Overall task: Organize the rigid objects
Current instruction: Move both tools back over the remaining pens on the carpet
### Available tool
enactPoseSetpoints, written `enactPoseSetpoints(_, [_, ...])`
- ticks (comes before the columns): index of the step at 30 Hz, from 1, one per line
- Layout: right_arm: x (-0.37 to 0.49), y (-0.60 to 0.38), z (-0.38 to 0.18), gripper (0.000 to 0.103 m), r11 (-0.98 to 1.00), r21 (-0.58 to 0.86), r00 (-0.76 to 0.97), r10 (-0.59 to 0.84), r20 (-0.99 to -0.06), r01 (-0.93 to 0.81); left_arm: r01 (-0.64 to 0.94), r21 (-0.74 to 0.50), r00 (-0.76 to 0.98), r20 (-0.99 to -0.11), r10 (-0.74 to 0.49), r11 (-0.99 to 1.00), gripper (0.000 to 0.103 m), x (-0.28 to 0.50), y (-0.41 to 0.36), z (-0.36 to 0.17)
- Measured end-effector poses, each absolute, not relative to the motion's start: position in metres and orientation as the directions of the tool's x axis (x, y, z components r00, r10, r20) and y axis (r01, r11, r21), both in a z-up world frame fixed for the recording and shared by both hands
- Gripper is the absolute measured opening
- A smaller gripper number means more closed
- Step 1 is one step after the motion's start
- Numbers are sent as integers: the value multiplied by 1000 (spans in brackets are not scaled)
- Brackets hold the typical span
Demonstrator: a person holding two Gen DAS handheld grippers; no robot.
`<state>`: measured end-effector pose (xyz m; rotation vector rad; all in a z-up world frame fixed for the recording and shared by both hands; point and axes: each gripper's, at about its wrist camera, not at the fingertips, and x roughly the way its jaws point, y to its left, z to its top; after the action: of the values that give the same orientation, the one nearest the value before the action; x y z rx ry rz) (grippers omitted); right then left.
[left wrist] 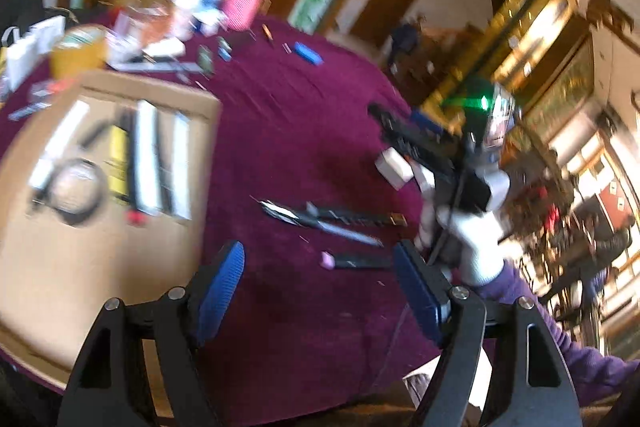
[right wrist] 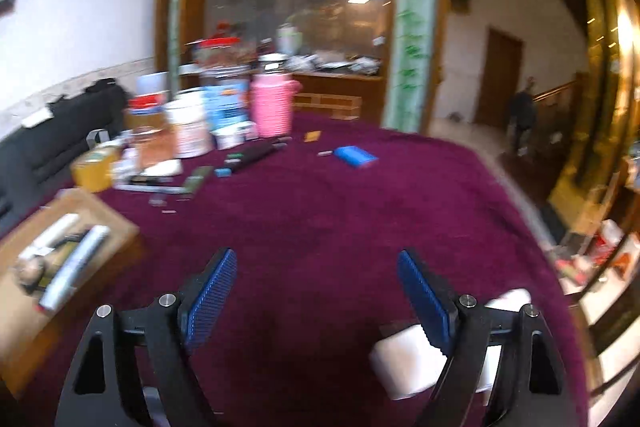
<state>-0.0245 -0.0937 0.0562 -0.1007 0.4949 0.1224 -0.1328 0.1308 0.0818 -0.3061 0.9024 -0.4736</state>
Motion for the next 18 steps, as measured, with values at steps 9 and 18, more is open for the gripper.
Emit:
enactPoseSetpoints(9, [-33, -158, 53, 86, 996, 77, 905, 63, -420, -34, 267, -395, 372, -799, -472, 879, 76, -120, 53, 33])
enactPoseSetpoints(18, [-45, -163, 61, 87, 993, 110, 923, 80, -376, -41, 314, -223, 375, -864, -336, 923, 62, -63, 3, 14])
